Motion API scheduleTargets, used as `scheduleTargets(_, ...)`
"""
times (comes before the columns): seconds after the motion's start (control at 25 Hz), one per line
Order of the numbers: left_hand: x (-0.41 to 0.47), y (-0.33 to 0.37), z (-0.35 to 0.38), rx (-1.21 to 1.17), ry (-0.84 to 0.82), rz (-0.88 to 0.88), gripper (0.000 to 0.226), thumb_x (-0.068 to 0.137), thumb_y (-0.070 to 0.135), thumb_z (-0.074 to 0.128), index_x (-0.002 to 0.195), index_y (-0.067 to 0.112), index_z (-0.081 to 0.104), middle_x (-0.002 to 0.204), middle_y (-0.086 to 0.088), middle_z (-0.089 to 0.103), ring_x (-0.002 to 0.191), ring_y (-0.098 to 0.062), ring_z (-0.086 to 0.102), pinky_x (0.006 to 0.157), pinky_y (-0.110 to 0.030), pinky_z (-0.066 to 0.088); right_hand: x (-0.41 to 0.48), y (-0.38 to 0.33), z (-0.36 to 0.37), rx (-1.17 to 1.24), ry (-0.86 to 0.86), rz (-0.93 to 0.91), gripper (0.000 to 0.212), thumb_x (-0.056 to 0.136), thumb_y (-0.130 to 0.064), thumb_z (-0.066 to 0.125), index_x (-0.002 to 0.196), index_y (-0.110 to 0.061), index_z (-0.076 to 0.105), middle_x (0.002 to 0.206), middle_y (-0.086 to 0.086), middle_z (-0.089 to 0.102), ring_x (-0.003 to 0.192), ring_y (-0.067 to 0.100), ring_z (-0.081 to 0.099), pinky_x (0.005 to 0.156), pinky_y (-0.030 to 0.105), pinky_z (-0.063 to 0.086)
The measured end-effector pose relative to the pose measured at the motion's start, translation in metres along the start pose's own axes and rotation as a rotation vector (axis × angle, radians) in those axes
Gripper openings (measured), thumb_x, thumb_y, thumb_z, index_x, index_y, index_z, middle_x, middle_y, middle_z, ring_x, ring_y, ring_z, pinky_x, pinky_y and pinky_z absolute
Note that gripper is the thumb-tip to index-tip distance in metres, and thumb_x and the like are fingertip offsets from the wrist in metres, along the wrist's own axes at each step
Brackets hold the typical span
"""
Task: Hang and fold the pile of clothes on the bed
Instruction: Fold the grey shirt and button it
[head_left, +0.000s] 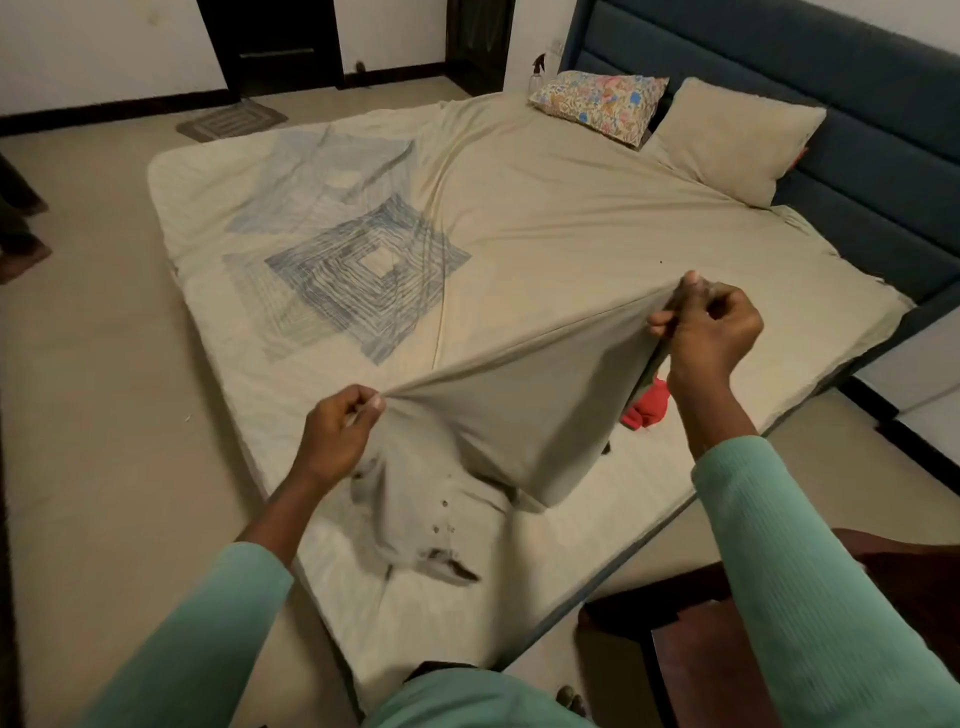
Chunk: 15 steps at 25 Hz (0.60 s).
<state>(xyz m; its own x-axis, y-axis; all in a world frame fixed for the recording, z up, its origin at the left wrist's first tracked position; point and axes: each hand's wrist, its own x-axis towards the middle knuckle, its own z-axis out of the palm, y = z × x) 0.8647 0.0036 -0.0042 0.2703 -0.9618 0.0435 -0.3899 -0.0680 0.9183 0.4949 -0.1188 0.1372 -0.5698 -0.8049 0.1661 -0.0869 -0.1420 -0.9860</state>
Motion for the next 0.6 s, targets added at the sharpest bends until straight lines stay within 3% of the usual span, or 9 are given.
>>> scheduleTargets(0.12, 0.018, 0.044, -0.029, 0.001, 0.16, 0.212, 0.024, 0.101, 0.033, 0.062, 0.085, 0.016, 0.068, 0.076, 0.006, 0.068, 0.074, -0.005, 0.059, 0.073, -0.029, 0.048, 0.006, -0.003, -0.007, 0.002, 0.082, 0.008, 0.037, 0.1, -0.039, 0.069, 0.078, -0.017, 0.048, 0.052, 0.005, 0.058, 0.041, 0.016, 0.061, 0.047, 0.034, 0.05)
scheduleTargets(0.24, 0.041, 0.055, -0.051, 0.153, 0.066, 0.177, 0.026, 0.1, 0.036, 0.062, 0.079, 0.023, 0.066, 0.072, 0.009, 0.066, 0.07, -0.001, 0.058, 0.073, -0.035, 0.049, 0.002, 0.011, -0.005, -0.081, 0.047, 0.065, 0.04, 0.099, -0.041, 0.069, 0.074, -0.021, 0.045, 0.042, -0.003, 0.055, 0.038, 0.015, 0.056, 0.047, 0.035, 0.047)
scheduleTargets(0.32, 0.044, 0.07, -0.06, 0.098, 0.059, 0.191, 0.03, 0.102, 0.035, 0.064, 0.078, 0.018, 0.066, 0.064, 0.011, 0.06, 0.063, -0.003, 0.054, 0.066, -0.032, 0.047, 0.002, 0.021, -0.005, -0.066, 0.049, 0.122, 0.037, 0.099, -0.038, 0.069, 0.076, -0.019, 0.049, 0.044, -0.004, 0.056, 0.038, 0.013, 0.056, 0.048, 0.033, 0.048)
scheduleTargets(0.44, 0.037, 0.108, -0.077, -0.096, -0.211, 0.08, 0.03, 0.097, 0.029, 0.071, 0.079, 0.005, 0.067, 0.059, 0.009, 0.056, 0.053, -0.003, 0.048, 0.051, -0.02, 0.041, 0.008, 0.027, -0.007, 0.025, 0.094, 0.225, 0.031, 0.099, -0.034, 0.071, 0.078, -0.016, 0.057, 0.049, -0.004, 0.058, 0.04, 0.011, 0.057, 0.052, 0.029, 0.051)
scheduleTargets(0.52, 0.04, 0.123, -0.09, -0.067, -0.51, -0.091, 0.023, 0.088, 0.025, 0.078, 0.09, 0.002, 0.073, 0.075, -0.006, 0.071, 0.065, -0.013, 0.062, 0.061, -0.023, 0.051, 0.019, 0.029, -0.002, 0.075, 0.109, 0.263, 0.03, 0.098, -0.032, 0.072, 0.078, -0.015, 0.058, 0.056, 0.0, 0.059, 0.042, 0.011, 0.058, 0.053, 0.028, 0.052)
scheduleTargets(0.6, 0.05, 0.128, -0.099, 0.049, -0.65, -0.159, 0.015, 0.087, 0.02, 0.081, 0.096, 0.007, 0.079, 0.094, -0.014, 0.078, 0.081, -0.022, 0.072, 0.075, -0.033, 0.056, 0.032, 0.031, 0.009, 0.087, 0.084, 0.287, 0.03, 0.098, -0.033, 0.072, 0.079, -0.016, 0.056, 0.06, 0.002, 0.059, 0.043, 0.013, 0.058, 0.053, 0.029, 0.054)
